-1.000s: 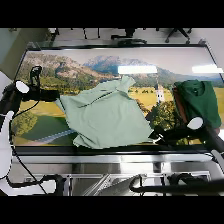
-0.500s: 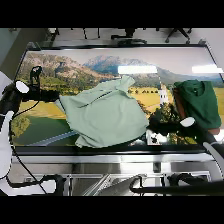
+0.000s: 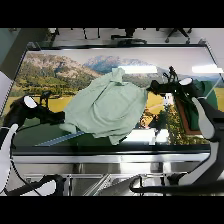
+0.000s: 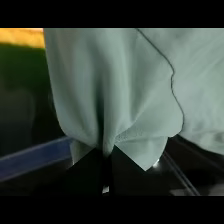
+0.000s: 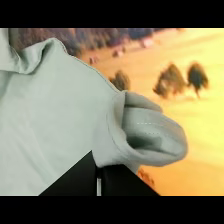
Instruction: Fold the shirts.
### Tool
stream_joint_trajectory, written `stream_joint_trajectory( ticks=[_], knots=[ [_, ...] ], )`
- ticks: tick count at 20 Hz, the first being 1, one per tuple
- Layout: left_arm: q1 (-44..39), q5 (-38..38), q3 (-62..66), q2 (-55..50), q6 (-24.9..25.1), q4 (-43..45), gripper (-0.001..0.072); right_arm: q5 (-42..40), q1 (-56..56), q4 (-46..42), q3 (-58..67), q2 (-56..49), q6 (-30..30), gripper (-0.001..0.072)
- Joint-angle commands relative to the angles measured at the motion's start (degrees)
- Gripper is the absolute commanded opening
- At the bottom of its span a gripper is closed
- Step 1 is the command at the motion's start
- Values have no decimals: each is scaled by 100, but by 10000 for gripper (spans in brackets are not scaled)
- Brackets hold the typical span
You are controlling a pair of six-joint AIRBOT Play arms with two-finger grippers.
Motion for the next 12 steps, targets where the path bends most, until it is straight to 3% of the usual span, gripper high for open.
stream_joint_trajectory(
  ticks=[1, 2, 3, 5, 6, 7, 8, 12],
  knots=[
    [-490, 0, -839, 363, -210, 11, 13, 798, 216, 31, 1803, -1185, 0, 25],
    [-579, 146, -885, 413, -208, 17, 17, 852, 240, 26, 1845, -1182, -9, 139],
    [-588, 195, -831, 417, -208, 11, 18, 901, 210, 22, 1845, -1128, -9, 299],
    [-483, 37, -505, 385, -192, 24, 20, 1187, 9, -92, 1845, -929, -4, 305],
    [-341, -151, -293, 387, -101, 26, 169, 1451, -162, -133, 1845, -769, 22, 304],
    [-151, -367, -79, 387, -44, 28, 537, 1727, -334, -173, 1843, -612, 92, 305],
    [55, -522, 118, 387, -42, 28, 677, 2068, -538, -190, 1840, -433, 175, 304],
    [1143, -271, 645, 273, 229, -205, 676, 2914, -1038, -452, 1482, 385, 284, 301]
  ],
)
